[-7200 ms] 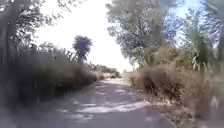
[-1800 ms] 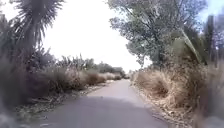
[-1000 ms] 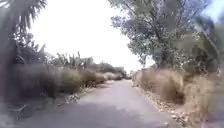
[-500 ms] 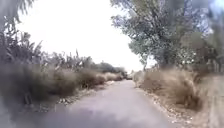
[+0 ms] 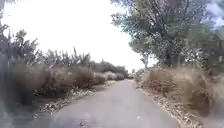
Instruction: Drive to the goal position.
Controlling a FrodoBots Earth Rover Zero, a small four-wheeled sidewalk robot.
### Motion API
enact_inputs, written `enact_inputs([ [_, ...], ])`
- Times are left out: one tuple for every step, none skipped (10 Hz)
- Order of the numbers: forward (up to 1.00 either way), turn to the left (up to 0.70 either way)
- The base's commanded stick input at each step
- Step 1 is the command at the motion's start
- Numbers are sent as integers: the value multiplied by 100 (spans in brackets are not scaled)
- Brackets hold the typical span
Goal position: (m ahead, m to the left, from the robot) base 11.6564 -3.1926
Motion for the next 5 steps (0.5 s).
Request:
enact_inputs([
  [85, 1],
  [85, 2],
  [85, 3],
  [85, 4],
  [85, -3],
])
